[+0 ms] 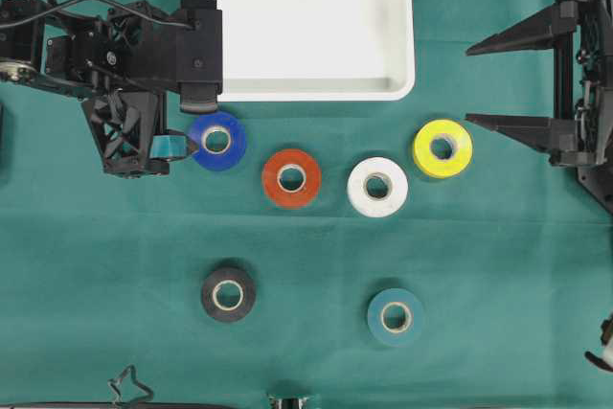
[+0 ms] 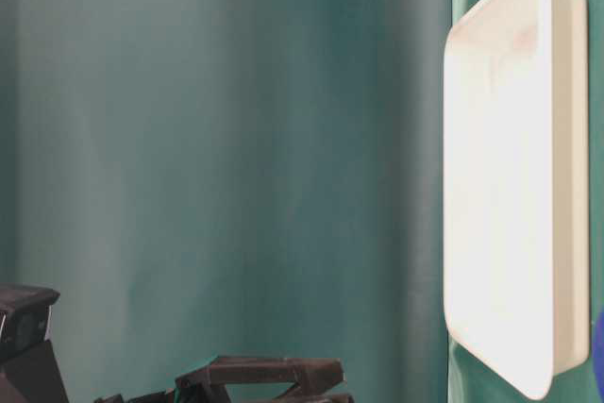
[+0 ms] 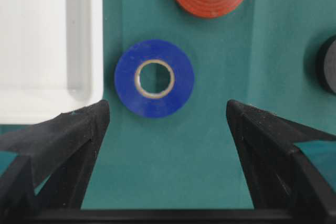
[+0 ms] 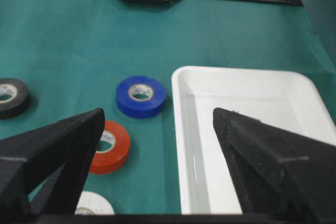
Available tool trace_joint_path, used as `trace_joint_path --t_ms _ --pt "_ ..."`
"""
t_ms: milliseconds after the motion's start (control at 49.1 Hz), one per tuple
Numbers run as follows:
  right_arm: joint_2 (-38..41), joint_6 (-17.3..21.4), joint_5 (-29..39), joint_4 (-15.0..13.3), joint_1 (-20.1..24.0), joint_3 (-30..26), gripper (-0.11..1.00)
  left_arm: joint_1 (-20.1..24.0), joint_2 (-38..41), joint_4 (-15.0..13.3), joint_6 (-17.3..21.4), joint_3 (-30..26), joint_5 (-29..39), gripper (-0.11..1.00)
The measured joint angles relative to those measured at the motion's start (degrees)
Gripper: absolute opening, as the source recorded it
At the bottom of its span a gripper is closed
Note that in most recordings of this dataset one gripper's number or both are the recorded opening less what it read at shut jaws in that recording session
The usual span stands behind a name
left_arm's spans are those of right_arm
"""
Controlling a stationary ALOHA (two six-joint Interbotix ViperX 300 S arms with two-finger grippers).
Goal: Pick up the tape from a random location and place it into the white case.
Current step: 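Move the left gripper over the blue tape roll and lower it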
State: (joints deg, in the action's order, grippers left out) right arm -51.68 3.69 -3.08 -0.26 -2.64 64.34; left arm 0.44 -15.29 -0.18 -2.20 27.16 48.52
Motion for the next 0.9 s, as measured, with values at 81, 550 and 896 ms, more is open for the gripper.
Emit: trace_joint_path --t_ms 81,550,896 --pt "0.00 0.00 0.00 0.00 -0.09 0.00 0.93 0.00 -0.09 -0.09 0.00 0.00 0.00 1.00" --pt "0.09 0.00 0.00 0.00 -0.09 0.00 0.93 0.00 0.00 0.00 0.00 -0.09 -0.26 1.00" --pt "0.09 0.00 0.09 0.00 -0.09 0.00 0.93 -0.09 2.11 0.00 -0.09 1.58 -3.08 1.00"
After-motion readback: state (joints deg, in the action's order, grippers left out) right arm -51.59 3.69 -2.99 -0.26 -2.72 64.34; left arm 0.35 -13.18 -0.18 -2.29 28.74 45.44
